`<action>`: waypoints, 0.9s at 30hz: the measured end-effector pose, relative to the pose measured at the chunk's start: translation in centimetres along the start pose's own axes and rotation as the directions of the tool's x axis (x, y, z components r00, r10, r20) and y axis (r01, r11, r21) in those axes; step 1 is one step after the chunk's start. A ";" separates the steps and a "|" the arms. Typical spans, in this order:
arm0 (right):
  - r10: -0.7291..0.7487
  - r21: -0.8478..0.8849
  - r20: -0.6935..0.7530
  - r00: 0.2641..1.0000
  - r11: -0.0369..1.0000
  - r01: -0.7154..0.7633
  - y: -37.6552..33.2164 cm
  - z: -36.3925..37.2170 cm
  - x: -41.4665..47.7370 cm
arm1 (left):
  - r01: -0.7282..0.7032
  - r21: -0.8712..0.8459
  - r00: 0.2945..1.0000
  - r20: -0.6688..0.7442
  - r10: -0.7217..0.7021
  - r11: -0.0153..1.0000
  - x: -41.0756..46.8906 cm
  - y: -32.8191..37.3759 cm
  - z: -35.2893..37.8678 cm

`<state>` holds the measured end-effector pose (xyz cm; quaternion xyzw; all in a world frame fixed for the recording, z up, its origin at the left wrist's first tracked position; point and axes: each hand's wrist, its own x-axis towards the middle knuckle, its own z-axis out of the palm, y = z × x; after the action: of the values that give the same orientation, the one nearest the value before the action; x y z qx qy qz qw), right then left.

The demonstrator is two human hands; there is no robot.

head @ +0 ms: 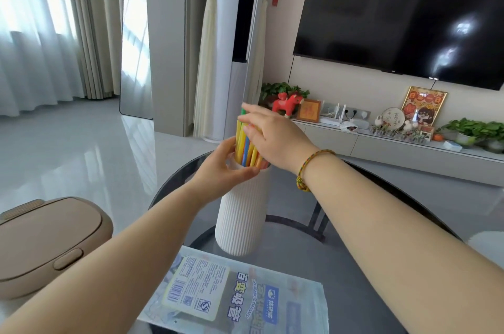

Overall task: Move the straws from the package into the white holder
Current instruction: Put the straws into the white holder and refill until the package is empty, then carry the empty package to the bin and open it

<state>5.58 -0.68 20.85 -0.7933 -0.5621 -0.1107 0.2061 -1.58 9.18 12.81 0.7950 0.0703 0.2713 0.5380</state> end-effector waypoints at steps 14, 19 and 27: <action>0.027 -0.266 -0.002 1.000 0.964 -0.026 0.3 0.8 0.0 | 0.004 0.067 1.000 0.005 -0.005 0.998 -0.3 -0.5 0.3; 0.142 0.107 -0.423 0.895 0.989 -0.107 0.9 -0.2 -1.6 | 0.104 0.066 0.993 -0.066 -0.100 0.992 -1.3 -1.5 -1.1; 0.630 0.368 -0.119 0.767 0.746 -0.555 4.6 6.5 -12.3 | 0.183 0.467 0.972 -0.219 -0.088 0.865 -11.0 -6.0 1.3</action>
<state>5.31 -9.47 9.11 -0.8692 -0.2603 -0.0423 0.4182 -9.09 6.16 3.17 0.8675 0.2429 0.2813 0.3307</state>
